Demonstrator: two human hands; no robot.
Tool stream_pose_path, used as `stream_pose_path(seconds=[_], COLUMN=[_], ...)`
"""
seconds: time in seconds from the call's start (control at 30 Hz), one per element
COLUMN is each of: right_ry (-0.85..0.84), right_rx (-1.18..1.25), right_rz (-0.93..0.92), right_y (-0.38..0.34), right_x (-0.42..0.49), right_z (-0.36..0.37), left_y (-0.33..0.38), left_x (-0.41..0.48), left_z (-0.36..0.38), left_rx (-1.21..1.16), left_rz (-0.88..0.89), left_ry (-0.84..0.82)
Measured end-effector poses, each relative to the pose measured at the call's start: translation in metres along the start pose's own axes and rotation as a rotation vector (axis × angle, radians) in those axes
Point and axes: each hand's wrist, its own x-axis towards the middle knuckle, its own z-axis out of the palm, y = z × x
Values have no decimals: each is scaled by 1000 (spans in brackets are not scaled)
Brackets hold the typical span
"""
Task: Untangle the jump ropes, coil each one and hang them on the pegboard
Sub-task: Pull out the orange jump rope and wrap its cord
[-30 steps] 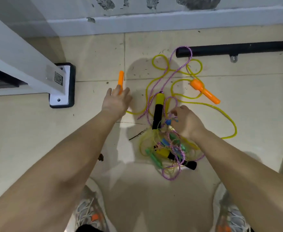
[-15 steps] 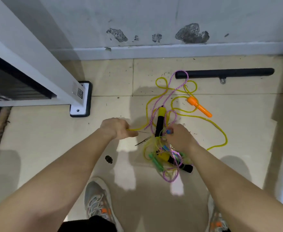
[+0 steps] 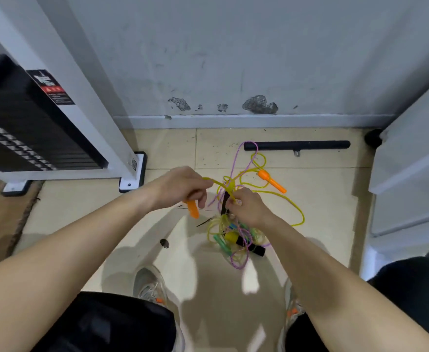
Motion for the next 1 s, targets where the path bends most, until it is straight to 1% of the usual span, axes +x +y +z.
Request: stream_pose_path(seconds=[0.07, 0.13, 0.2, 0.27, 0.33, 0.4, 0.5, 0.6, 0.7, 0.73, 0.77, 0.8, 0.87, 0.93, 0.97, 1.0], right_ry=[18, 44, 104, 177, 211, 199, 172, 158, 156, 172, 199, 240, 366, 471, 487, 461], right_rx=[15, 44, 36, 77, 286, 507, 767, 975, 1142, 1192, 1224, 1235, 1172, 1034, 908, 731], right_rz=[45, 66, 59, 55, 45, 10, -126, -160, -167, -168, -155, -122, -16, 111, 157, 184], right_y=[6, 11, 13, 4, -11, -31, -66, -88, -94, -92, -88, -82, -66, -37, -19, -1], right_x=[-12, -22, -26, -29, -31, -35, -39, -39, -36, -35, -34, -32, -28, -21, -15, -9], right_z=[-6, -11, -17, -27, -40, -56, -84, -107, -123, -127, -130, -132, -128, -111, -98, -86], left_y=[0, -6, -14, -21, -28, -32, -18, 0, 12, 13, 14, 17, 25, 36, 41, 46], left_x=[-12, -16, -14, -7, 3, 10, 15, 21, 25, 27, 29, 30, 32, 31, 29, 27], left_z=[-12, -21, -21, -13, -2, 12, 35, 53, 57, 54, 50, 43, 28, 13, 7, 2], left_rx=[-201, -363, -464, -453, -279, -119, -74, -126, 35, 12, -70, -182, -472, -740, -823, -886], left_rz=[74, 88, 22, -67, -109, -97, -63, -3, -3, -5, -5, 2, 47, 67, 72, 72], left_ry=[190, 363, 480, 548, 512, 404, 239, 97, 99, 125, 133, 136, 128, 78, 29, -25])
